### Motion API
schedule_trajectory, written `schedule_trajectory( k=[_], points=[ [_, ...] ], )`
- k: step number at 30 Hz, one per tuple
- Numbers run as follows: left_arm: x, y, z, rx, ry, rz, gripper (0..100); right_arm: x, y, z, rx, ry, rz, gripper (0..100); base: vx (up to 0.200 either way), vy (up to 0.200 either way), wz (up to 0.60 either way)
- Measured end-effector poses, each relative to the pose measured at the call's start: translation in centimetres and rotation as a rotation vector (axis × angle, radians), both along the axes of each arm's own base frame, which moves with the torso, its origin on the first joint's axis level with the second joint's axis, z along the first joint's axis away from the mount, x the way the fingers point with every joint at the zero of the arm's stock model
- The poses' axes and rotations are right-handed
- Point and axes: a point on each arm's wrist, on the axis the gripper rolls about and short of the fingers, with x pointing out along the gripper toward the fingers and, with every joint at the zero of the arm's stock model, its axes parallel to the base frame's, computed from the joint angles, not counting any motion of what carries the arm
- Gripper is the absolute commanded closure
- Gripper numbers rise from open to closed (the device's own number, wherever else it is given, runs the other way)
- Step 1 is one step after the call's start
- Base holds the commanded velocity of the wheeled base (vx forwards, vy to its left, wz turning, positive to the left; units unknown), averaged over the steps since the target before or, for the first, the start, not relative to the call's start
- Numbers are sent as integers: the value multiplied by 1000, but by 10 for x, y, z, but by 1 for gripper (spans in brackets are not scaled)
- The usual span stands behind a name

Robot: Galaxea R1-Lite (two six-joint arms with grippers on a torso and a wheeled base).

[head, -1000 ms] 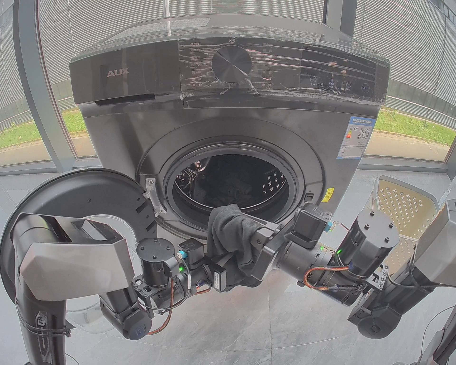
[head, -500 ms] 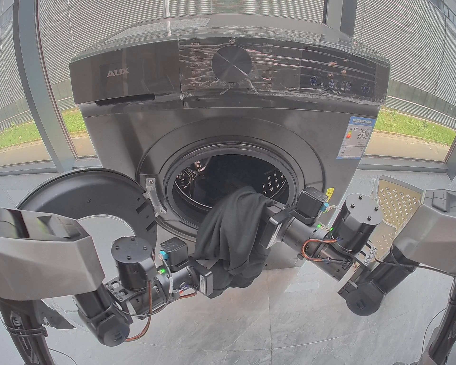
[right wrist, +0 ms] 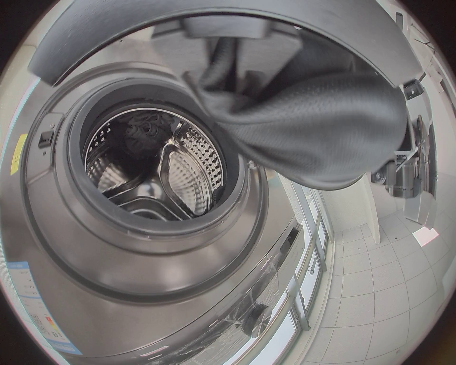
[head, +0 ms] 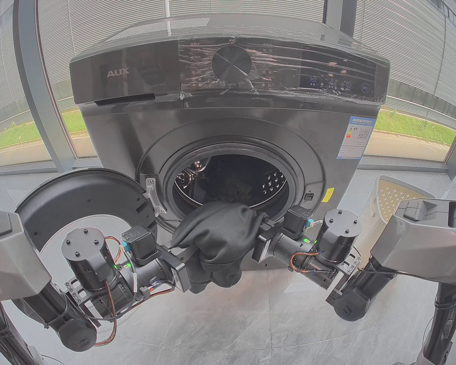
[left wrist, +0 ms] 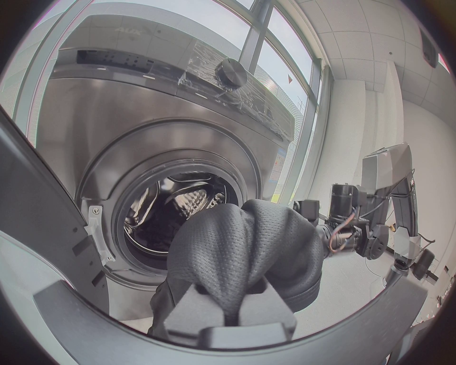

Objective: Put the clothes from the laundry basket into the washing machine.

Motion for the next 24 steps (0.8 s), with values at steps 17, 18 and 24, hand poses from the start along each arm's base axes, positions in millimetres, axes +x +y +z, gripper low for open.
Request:
schedule_trajectory(
  k=[17,18,24],
  points=[
    [2,12,13,-29,-42,128,100,-64,-51,-37,-205,233,-15,0,0,0,0],
    [2,13,14,-30,-43,157,100,-67,-55,-37,-214,243,-19,0,0,0,0],
    [-2,20,12,-24,-33,266,100,-74,-78,-31,-225,254,-69,0,0,0,0]
  ],
)
